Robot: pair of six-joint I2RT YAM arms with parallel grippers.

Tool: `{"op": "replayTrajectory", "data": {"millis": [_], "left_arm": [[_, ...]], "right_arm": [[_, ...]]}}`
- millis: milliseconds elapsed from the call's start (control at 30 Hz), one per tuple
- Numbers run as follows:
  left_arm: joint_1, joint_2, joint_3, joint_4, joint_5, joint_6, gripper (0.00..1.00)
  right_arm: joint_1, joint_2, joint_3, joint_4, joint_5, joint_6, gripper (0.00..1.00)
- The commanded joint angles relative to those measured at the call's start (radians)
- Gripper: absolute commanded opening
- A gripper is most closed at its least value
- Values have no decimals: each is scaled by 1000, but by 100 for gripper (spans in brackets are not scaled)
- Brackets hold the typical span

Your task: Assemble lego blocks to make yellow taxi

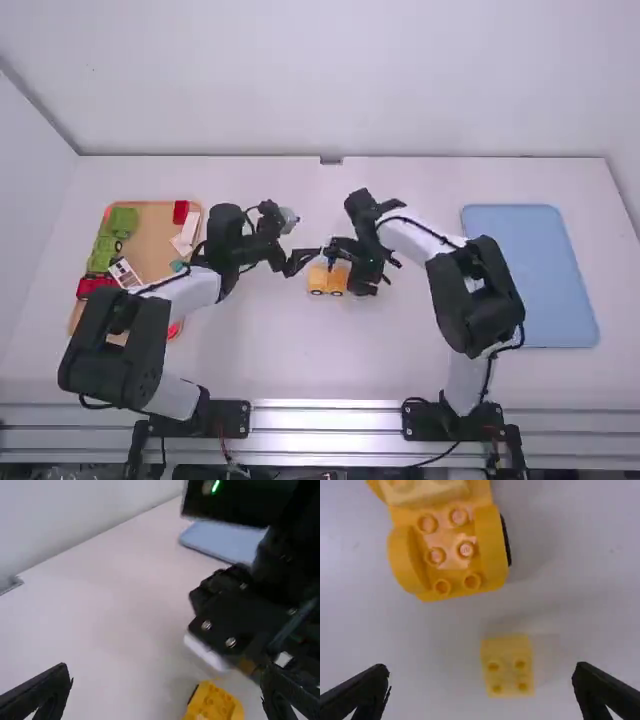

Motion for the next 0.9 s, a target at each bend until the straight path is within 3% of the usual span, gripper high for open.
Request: {"op": "replayTrajectory", "data": {"millis": [0,67,200,300,367,433,600,700,867], "left_arm": [[3,1,10,10,-110,11,99],[3,1,10,-11,-222,10,99],[3,1,10,-53,-224,16,99],[3,2,10,-78,-98,194,99],[3,8,10,-142,115,461,99],[3,18,10,-183,216,572,99],[3,77,10,-233,365,832,99],[3,134,10,-166,396,829,99],[3,243,10,24,400,613,99]], "right_arm": [[-21,-63,73,-43,-67,-20,98],[-66,-92,79,-35,-171,-76,98],[-152,-93,15,10,-401,-153,98],[-216,-93,-77,116,-504,-176,98],[-258,-93,-175,266,-585,-146,98],[-277,-93,-225,367,-622,-121,98],[-328,-93,-365,646,-650,72,98],[-343,-93,-445,735,-671,-1,98],[-399,-93,-544,802,-889,-198,98]]}}
